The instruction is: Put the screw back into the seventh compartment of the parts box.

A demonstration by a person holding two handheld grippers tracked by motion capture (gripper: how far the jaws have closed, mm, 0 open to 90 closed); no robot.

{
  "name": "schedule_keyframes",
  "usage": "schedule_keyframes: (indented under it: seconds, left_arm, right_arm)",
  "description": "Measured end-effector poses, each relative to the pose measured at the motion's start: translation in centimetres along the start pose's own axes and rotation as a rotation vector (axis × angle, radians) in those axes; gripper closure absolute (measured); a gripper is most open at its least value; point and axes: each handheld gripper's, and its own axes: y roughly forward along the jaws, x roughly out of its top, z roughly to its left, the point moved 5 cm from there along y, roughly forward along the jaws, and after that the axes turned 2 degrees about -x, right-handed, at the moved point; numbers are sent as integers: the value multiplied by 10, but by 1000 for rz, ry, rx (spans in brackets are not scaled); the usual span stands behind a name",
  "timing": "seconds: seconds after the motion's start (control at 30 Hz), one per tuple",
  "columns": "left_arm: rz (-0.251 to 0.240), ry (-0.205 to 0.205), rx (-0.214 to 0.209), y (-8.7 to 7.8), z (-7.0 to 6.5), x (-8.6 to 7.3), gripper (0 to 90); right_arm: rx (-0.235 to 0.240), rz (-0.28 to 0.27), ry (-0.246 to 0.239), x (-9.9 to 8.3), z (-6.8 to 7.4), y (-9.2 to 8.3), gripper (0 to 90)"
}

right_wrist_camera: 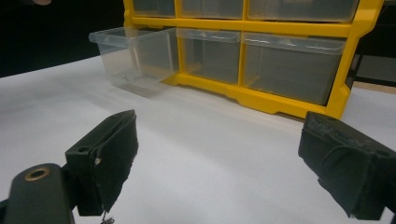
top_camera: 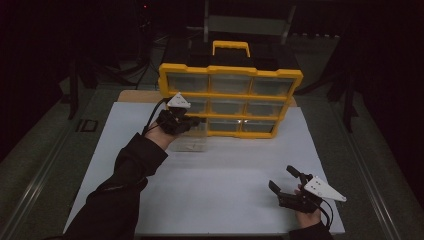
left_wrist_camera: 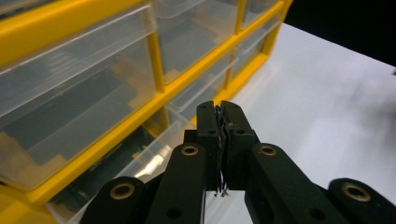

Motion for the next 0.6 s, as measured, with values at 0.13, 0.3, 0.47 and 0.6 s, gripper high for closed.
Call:
schedule_keyframes:
  seconds: [0.13, 0.3, 0.47, 0.6]
  left_arm:
    - [-3, -18, 25, 4, 4, -1, 863]
    - [12, -45, 37, 11, 7, -6, 862]
    - [32, -65, 46, 19, 10, -14, 862]
    - [50, -71, 46, 23, 11, -19, 862]
  right_arm:
    - [1, -2, -2, 0, 0, 0, 117]
    - [2, -2, -2, 0, 0, 0, 117]
    - [2, -1, 0, 0, 0, 0, 117]
    - [3, -1, -1, 0, 0, 0, 117]
